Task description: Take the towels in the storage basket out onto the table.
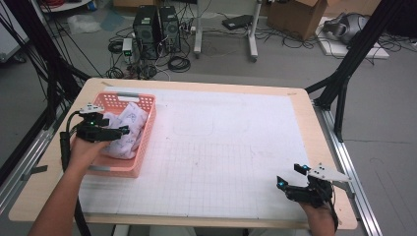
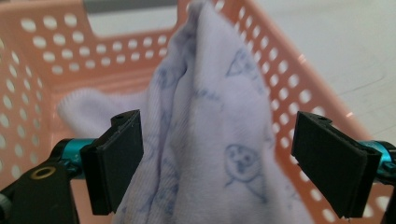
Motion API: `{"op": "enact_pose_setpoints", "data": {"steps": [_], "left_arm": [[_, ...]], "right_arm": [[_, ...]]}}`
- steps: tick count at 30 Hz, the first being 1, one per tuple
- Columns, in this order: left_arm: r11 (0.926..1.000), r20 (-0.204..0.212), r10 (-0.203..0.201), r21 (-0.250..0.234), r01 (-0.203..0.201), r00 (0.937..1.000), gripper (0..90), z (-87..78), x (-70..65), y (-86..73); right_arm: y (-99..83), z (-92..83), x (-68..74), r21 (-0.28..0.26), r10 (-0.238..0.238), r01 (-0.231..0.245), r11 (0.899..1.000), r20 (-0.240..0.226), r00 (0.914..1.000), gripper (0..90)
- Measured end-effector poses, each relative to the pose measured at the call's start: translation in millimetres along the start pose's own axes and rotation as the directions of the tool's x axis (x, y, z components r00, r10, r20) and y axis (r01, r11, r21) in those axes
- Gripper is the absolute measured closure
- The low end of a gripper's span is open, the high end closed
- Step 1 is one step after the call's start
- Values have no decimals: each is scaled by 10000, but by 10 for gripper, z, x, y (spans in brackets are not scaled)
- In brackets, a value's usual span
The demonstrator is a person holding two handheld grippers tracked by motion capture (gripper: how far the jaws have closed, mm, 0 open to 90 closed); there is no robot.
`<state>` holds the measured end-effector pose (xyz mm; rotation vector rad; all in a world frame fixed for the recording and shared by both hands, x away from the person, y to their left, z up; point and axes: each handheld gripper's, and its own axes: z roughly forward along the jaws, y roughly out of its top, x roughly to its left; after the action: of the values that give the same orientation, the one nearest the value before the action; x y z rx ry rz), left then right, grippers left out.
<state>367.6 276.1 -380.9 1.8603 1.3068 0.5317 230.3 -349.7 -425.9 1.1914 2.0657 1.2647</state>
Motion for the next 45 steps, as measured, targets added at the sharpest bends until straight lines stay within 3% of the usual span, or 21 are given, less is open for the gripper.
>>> {"op": "enact_pose_setpoints", "data": {"steps": [1, 3, 4, 5, 8, 10, 11, 12, 18, 20, 23, 25, 26, 30, 33, 35, 37, 39, 41, 42, 45], "left_arm": [[9991, -185, -147, 385, 154, 9997, 171, 64, 15, -8], [9977, -197, -121, 659, 133, 9997, 167, 99, 24, -16], [9909, -260, -250, 1316, 282, 9993, 162, 192, 29, -42], [9858, -176, -373, 1632, 397, 9991, 155, 235, 38, -52], [9764, -84, -489, 2102, 495, 9988, 100, 311, 41, -65], [9645, -94, -349, 2614, 362, 9993, 78, 414, 14, -86], [9645, -94, -349, 2614, 362, 9993, 57, 414, 14, -86], [9538, -166, 22, 3003, 29, 9999, 47, 479, -17, -109], [9443, -479, 278, 3291, -105, 9985, 22, 537, -35, -120], [9396, -1021, 346, 3421, 24, 9942, 74, 552, -49, -107], [9399, -1183, 405, 3413, 23, 9921, 205, 542, -56, -93], [9478, -1346, 339, 3188, 109, 9903, 355, 488, -40, -76], [9478, -1346, 339, 3188, 109, 9903, 421, 488, -40, -76], [9602, -1665, -366, 2673, 808, 9854, 560, 402, -8, -30], [9667, -1746, -683, 2318, 1084, 9823, 580, 359, 14, -20], [9775, -1539, -1165, 1570, 1407, 9812, 580, 261, 45, 4], [9797, -1463, -1339, 1292, 1531, 9801, 579, 226, 54, 11], [9842, -1383, -1536, 663, 1639, 9784, 578, 129, 74, 21], [9862, -1314, -1532, 421, 1600, 9794, 577, 92, 79, 19], [9874, -1190, -1579, -147, 1573, 9803, 577, 11, 82, 17], [9826, -1070, -1717, -904, 1624, 9793, 576, -117, 60, 22]], "right_arm": [[-1, -3, 1, 10, -12, 12, 10000, -6, 10000, 164], [-5, -7, 2, 24, 24, -24, 10000, 7, 10000, 164], [-8, -10, 1, 49, 31, -31, 10000, 6, 10000, 164], [-9, -10, -1, 45, 27, -27, 10000, -7, 10000, 164], [-15, -16, -3, 74, 27, -27, 10000, -3, 10000, 164], [-18, -19, -4, 44, 6, -6, 10000, 16, 10000, 164], [-19, -23, -2, 61, 53, -53, 10000, 19, 10000, 164], [-20, -24, -3, 51, 78, -78, 10000, -5, 10000, 164], [-20, -34, -10, 0, 55, -55, 10000, -13, 10000, 164], [-20, -43, -8, -21, 112, -112, 9999, -17, 9999, 166], [-16, -49, -9, -52, 109, -109, 9999, -24, 9999, 166], [-17, -48, -8, -62, 89, -90, 9999, -39, 10000, 166], [-17, -48, -8, -62, 89, -90, 9999, -39, 10000, 166], [-17, -68, -4, -126, 213, -214, 9997, -79, 9997, 166], [-19, -71, -9, -152, 204, -205, 9997, -62, 9998, 166], [-22, -74, -16, -161, 221, -222, 9996, -60, 9997, 167], [-23, -70, -22, -153, 253, -254, 9996, -72, 9997, 167], [-22, -61, -17, -154, 269, -270, 9995, -62, 9996, 167], [-21, -61, -13, -109, 258, -259, 9996, -80, 9996, 167], [-20, -59, -12, -127, 215, -216, 9997, -77, 9997, 167], [-18, -57, -6, -138, 263, -264, 9996, -97, 9996, 167]]}}
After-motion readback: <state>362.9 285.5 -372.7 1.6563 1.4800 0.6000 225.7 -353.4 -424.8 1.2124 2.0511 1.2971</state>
